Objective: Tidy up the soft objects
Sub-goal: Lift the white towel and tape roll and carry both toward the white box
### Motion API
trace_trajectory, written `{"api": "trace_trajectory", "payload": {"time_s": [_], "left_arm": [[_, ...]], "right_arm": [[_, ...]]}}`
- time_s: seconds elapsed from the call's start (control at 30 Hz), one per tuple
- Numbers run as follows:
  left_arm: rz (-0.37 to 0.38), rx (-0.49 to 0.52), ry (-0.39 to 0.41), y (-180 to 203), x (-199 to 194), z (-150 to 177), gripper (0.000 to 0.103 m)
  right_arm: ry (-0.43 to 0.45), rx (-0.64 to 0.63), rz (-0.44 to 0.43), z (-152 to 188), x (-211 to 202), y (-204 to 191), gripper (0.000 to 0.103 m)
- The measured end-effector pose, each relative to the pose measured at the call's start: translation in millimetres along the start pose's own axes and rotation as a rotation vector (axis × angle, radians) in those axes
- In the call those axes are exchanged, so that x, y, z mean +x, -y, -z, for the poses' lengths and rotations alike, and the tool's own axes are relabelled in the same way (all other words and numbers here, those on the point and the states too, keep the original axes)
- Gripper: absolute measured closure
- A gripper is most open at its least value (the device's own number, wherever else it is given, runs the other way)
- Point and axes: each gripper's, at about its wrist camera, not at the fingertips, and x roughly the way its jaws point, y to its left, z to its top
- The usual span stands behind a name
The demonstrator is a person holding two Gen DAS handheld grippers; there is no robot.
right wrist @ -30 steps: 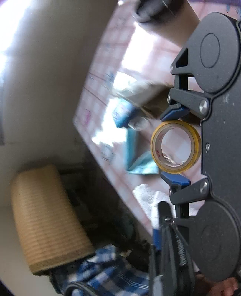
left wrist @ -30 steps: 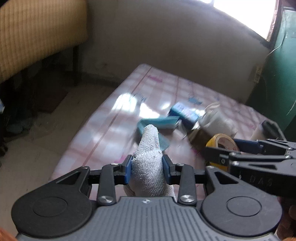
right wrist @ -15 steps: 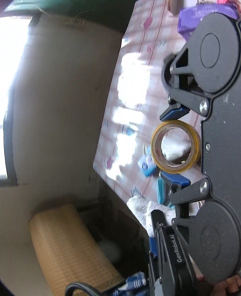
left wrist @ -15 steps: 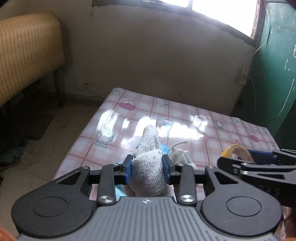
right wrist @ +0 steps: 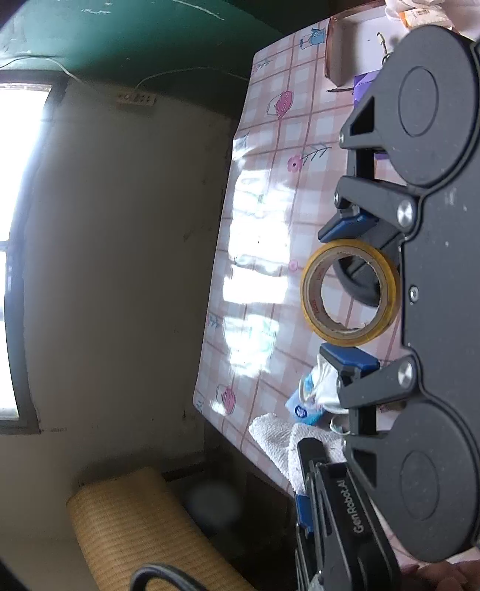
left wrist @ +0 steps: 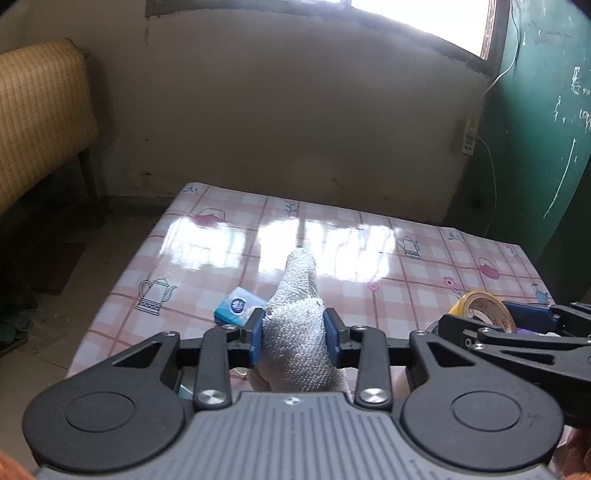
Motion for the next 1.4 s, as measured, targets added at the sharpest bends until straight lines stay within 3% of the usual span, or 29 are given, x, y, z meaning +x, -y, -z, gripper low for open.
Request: {"api": "trace_trajectory", "payload": {"time_s": [1.4], "left_arm": [[0.142,0.131,-0.036,115,17,0,0.067]], "right_arm": [[-0.01,0.14,0.097,15,-16,118,0.032]]}}
